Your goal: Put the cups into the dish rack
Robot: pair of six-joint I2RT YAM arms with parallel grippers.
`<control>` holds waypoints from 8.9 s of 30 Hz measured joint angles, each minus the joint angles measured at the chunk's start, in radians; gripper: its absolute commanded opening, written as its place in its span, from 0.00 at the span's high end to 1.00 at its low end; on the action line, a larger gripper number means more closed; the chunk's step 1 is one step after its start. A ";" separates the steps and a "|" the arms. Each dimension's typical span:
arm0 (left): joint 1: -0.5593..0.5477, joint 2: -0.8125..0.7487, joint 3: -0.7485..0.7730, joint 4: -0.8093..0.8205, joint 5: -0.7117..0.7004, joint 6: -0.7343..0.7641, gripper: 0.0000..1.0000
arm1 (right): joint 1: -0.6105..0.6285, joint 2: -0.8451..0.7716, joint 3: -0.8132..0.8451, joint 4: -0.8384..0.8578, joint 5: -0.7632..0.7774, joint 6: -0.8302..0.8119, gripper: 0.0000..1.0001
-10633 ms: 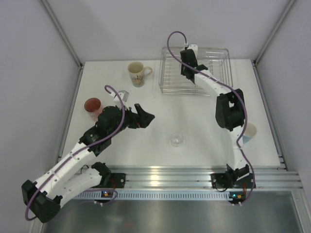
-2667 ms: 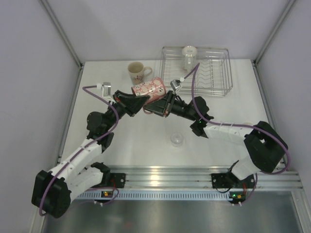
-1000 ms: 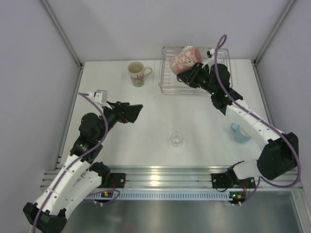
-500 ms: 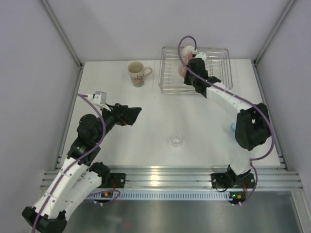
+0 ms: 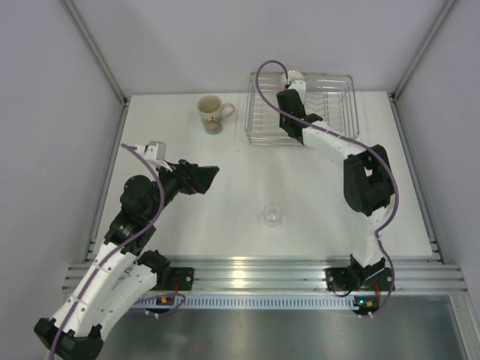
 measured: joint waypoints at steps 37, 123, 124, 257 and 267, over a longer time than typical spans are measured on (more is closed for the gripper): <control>0.000 0.000 -0.003 -0.001 -0.005 -0.003 0.02 | -0.021 0.103 0.028 -0.023 -0.012 0.048 0.91; 0.000 0.096 0.032 -0.062 -0.048 -0.024 0.03 | -0.230 -0.668 -0.241 -0.427 -0.153 0.417 0.57; 0.000 0.096 0.032 -0.061 -0.048 -0.025 0.03 | -0.239 -0.686 -0.241 -0.464 -0.131 0.464 0.57; -0.221 0.510 0.097 0.644 0.536 -0.353 0.30 | 0.164 -0.879 -1.017 1.284 -0.850 0.939 1.00; -0.238 0.525 0.086 0.668 0.512 -0.399 0.58 | 0.167 -0.859 -1.018 1.348 -0.840 0.959 1.00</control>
